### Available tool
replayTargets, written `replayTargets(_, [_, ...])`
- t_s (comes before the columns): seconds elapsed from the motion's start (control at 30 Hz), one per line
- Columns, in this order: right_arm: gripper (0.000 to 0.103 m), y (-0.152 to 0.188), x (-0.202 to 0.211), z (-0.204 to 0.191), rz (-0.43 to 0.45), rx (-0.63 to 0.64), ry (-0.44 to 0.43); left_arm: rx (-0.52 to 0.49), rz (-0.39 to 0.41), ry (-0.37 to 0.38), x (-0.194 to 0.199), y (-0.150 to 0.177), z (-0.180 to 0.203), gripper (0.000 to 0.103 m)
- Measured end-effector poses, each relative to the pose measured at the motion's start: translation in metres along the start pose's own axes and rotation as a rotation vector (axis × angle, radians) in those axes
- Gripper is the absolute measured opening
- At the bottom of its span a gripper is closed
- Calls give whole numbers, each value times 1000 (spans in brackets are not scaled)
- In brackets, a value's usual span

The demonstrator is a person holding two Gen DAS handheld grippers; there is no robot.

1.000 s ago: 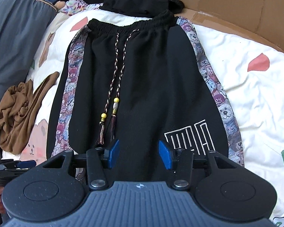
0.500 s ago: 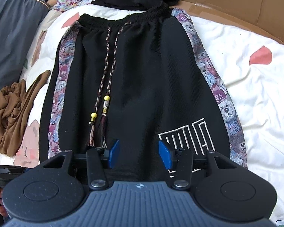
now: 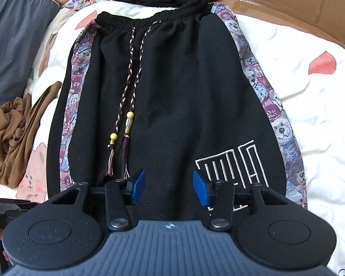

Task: Fold clothes

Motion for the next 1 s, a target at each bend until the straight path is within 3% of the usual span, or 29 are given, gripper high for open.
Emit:
replayTargets(0.17, [51, 4, -8, -7, -15, 7, -7, 70, -6, 91, -1, 10, -6, 47])
replayTargets(0.33, [51, 5, -11, -11, -24, 22, -2, 80, -17, 139, 1, 16, -2, 27])
replayTargets(0.6, [51, 3, -7, -15, -21, 38, -7, 107, -30, 133, -8, 27, 2, 31])
replayTargets(0.77, [51, 4, -4, -12, -28, 46, 2, 70, -15, 113, -12, 33, 9, 29])
replayTargets(0.83, [51, 5, -3, -12, -32, 55, 7, 69, -14, 113, -12, 34, 10, 25])
replayTargets(0.9, [51, 4, -1, -12, -34, 66, 11, 57, -10, 112, -10, 37, 12, 7])
replayTargets(1.0, [51, 4, 2, -11, -34, 65, 13, 22, -7, 111, -4, 42, 14, 4])
Point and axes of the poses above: each gripper's, at about its wrist camera, not at the fingertips, and x roughly against the way its jaws point, z to its right, y to its underside, the point moved 7 cm from there along -x, roughly the way its jaws point, and after that the axes turned 6 degrees about x, right-handed, at the moved point
